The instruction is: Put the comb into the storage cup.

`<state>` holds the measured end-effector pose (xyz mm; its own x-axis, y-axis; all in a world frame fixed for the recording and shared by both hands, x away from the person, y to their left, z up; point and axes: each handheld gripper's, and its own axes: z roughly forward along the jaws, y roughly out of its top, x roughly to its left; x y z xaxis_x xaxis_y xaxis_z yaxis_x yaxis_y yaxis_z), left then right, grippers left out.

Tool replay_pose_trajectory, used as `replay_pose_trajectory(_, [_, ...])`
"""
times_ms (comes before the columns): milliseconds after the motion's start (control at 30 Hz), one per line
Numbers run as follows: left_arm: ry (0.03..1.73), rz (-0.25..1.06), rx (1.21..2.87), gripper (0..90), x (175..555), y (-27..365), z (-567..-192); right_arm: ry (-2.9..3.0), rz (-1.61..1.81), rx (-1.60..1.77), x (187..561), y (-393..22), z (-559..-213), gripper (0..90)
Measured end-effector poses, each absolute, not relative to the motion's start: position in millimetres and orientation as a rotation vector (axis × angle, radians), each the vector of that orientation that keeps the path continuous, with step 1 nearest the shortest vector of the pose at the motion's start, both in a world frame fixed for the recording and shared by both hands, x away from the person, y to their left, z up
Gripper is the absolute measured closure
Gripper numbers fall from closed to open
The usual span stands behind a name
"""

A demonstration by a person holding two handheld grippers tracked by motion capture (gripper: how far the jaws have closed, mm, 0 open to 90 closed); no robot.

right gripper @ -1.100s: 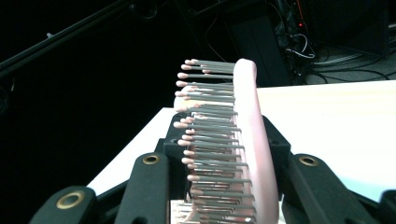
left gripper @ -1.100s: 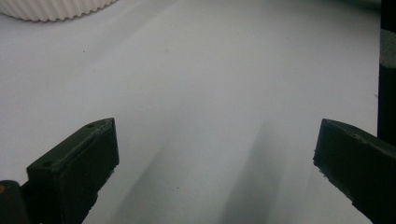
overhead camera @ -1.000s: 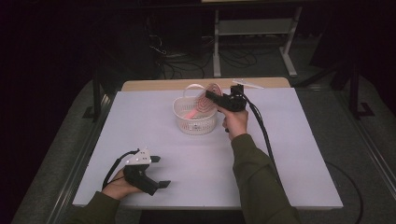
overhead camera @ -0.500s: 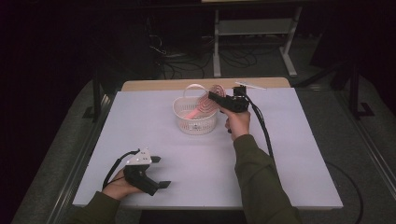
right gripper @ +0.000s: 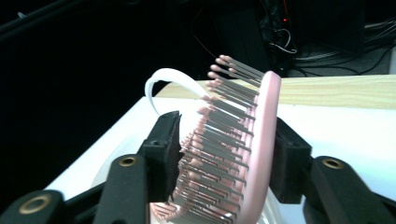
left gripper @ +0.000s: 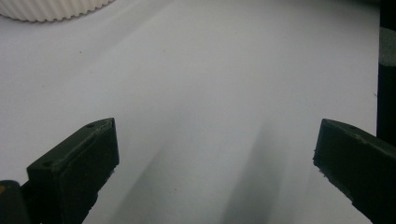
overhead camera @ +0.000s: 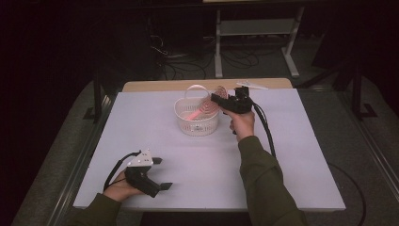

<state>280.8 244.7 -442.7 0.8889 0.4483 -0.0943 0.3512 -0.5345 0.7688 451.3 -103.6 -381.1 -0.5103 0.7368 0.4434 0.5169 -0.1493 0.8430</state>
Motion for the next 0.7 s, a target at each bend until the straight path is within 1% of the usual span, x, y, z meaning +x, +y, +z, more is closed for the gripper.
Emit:
replay_pose_trajectory(200, [0.573, 0.142, 2.185, 0.0, 280.7, 243.9, -442.9, 1.943, 1.646, 1.386, 449.1, -104.7, -379.0, 43.7])
replay_pose_trajectory(333, [0.575, 0.143, 2.185, 0.0, 280.9, 243.7, -443.0, 1.958, 1.607, 1.358, 447.7, -106.5, -377.4, 39.0])
replay_pose_trajectory(600, [0.587, 0.148, 2.181, 0.0, 281.5, 243.7, -442.5, 1.987, 1.554, 1.329, 446.4, -110.2, -374.4, 22.1])
replay_pose_trajectory(700, [0.59, 0.147, 2.177, 0.0, 282.1, 243.2, -442.1, 2.006, 1.514, 1.31, 445.2, -110.8, -372.8, 12.8])
